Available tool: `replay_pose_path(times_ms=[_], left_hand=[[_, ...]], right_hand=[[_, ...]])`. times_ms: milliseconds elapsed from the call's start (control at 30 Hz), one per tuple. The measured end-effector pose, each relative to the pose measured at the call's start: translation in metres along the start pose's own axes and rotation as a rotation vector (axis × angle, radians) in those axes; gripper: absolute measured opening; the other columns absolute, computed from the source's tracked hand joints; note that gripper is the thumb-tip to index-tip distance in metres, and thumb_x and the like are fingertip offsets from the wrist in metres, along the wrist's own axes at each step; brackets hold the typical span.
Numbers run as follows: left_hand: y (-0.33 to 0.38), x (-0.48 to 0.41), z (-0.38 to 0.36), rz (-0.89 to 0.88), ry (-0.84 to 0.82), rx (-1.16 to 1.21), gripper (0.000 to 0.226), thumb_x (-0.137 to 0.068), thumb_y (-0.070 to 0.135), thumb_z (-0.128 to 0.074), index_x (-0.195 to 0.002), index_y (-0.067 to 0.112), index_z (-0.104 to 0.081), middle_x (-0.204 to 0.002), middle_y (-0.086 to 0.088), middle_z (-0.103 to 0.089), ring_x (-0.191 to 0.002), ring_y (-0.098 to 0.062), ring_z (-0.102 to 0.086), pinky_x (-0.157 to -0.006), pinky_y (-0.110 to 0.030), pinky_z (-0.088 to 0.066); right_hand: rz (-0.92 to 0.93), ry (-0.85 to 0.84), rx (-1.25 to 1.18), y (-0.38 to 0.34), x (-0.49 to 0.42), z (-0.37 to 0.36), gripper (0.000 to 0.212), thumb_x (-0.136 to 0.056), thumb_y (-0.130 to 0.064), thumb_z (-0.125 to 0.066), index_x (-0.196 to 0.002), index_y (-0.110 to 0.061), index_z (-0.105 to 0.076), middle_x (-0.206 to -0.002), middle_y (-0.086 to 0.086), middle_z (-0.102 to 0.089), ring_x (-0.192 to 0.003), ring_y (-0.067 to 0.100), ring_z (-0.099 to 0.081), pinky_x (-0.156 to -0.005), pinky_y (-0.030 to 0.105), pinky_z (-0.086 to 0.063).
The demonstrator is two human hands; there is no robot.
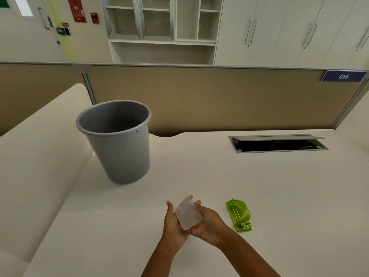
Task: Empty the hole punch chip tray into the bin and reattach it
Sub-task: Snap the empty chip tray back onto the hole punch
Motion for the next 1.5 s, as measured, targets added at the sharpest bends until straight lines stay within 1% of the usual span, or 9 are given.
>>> replay_pose_path(times_ms=[167, 300, 400, 467, 600, 700, 933, 1167, 1500], left_hand=[[-0.016, 0.000, 0.002, -0.021, 0.011, 0.076, 0.057, -0.095, 0.048, -0.018, -0.108, 0.009, -0.057, -0.085, -0.016, -0.070, -0.087, -0.031, -0.057, -0.071, -0.040, -0.051], [-0.015, 0.000, 0.004, -0.016, 0.013, 0.128, 0.058, -0.093, 0.053, -0.023, -0.101, 0.010, -0.061, -0.072, -0.014, -0.073, -0.086, -0.032, -0.056, -0.074, -0.041, -0.050], [-0.014, 0.000, 0.006, 0.003, 0.031, 0.111, 0.055, -0.093, 0.052, -0.025, -0.102, 0.011, -0.061, -0.073, -0.015, -0.074, -0.089, -0.034, -0.057, -0.079, -0.042, -0.045], [-0.016, 0.001, 0.008, 0.014, 0.045, 0.102, 0.053, -0.093, 0.052, -0.026, -0.103, 0.011, -0.059, -0.075, -0.016, -0.074, -0.089, -0.035, -0.058, -0.073, -0.040, -0.053], [-0.020, 0.004, 0.008, 0.031, 0.020, 0.093, 0.052, -0.094, 0.051, -0.025, -0.105, 0.014, -0.060, -0.081, -0.019, -0.074, -0.076, -0.033, -0.067, -0.061, -0.036, -0.059], [-0.022, 0.006, 0.007, 0.026, -0.017, 0.073, 0.051, -0.094, 0.050, -0.024, -0.108, 0.017, -0.060, -0.085, -0.020, -0.073, -0.077, -0.033, -0.067, -0.065, -0.036, -0.059], [-0.025, 0.004, 0.013, 0.034, -0.023, 0.040, 0.051, -0.095, 0.050, -0.021, -0.107, 0.019, -0.059, -0.086, -0.018, -0.075, -0.084, -0.033, -0.066, -0.070, -0.039, -0.057], [-0.034, -0.001, 0.022, 0.091, 0.025, -0.008, 0.049, -0.095, 0.049, -0.019, -0.117, 0.018, -0.049, -0.099, -0.018, -0.067, -0.099, -0.035, -0.056, -0.084, -0.047, -0.043], [-0.045, -0.002, 0.009, 0.109, -0.130, -0.041, 0.063, -0.092, 0.053, -0.016, -0.109, 0.011, -0.061, -0.094, -0.016, -0.075, -0.080, -0.027, -0.073, -0.065, -0.035, -0.058]], right_hand=[[0.004, 0.044, 0.360, -0.005, 0.009, 0.024, 0.030, -0.097, -0.025, -0.038, -0.097, -0.011, -0.064, -0.098, 0.010, -0.068, -0.087, 0.022, -0.067, -0.066, 0.029, -0.060], [0.212, 0.322, 0.833, -0.035, 0.016, 0.052, 0.023, -0.091, -0.013, -0.049, -0.086, -0.001, -0.068, -0.080, 0.006, -0.063, -0.066, 0.014, -0.058, -0.058, 0.013, -0.048], [0.558, 0.658, 1.387, -0.073, 0.027, 0.073, 0.023, -0.090, -0.006, -0.049, -0.099, 0.003, -0.068, -0.099, 0.012, -0.066, -0.093, 0.025, -0.059, -0.077, 0.018, -0.043], [0.574, 0.781, 1.615, -0.086, 0.033, 0.085, 0.024, -0.090, -0.010, -0.047, -0.104, -0.005, -0.066, -0.113, 0.015, -0.060, -0.111, 0.031, -0.053, -0.090, 0.033, -0.042], [0.431, 0.901, 1.508, -0.097, 0.035, 0.113, 0.042, -0.091, -0.016, -0.049, -0.132, -0.010, -0.045, -0.134, 0.018, -0.044, -0.125, 0.035, -0.040, -0.099, 0.043, -0.039], [0.383, 0.841, 1.341, -0.096, 0.029, 0.124, 0.047, -0.091, -0.014, -0.050, -0.136, -0.006, -0.038, -0.128, 0.027, -0.051, -0.120, 0.038, -0.047, -0.098, 0.042, -0.040], [0.317, 0.799, 0.908, -0.090, 0.025, 0.139, 0.034, -0.083, 0.001, -0.057, -0.117, 0.006, -0.057, -0.098, 0.024, -0.063, -0.091, 0.036, -0.061, -0.084, 0.043, -0.048], [0.380, 0.412, 0.681, -0.066, 0.034, 0.097, 0.020, -0.084, 0.010, -0.052, -0.101, 0.003, -0.060, -0.078, 0.018, -0.062, -0.069, 0.025, -0.061, -0.058, 0.027, -0.055], [0.389, 0.222, 0.763, -0.027, 0.033, 0.058, 0.022, -0.083, 0.010, -0.055, -0.096, -0.005, -0.063, -0.061, 0.005, -0.059, -0.058, 0.012, -0.064, -0.055, 0.020, -0.056]])
Point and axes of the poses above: each hand's wrist, its own x-axis away from the middle knuckle, its own z-axis out of the back of the hand, y = z × x, the point moved 5 cm from there along -x, towards the middle knuckle
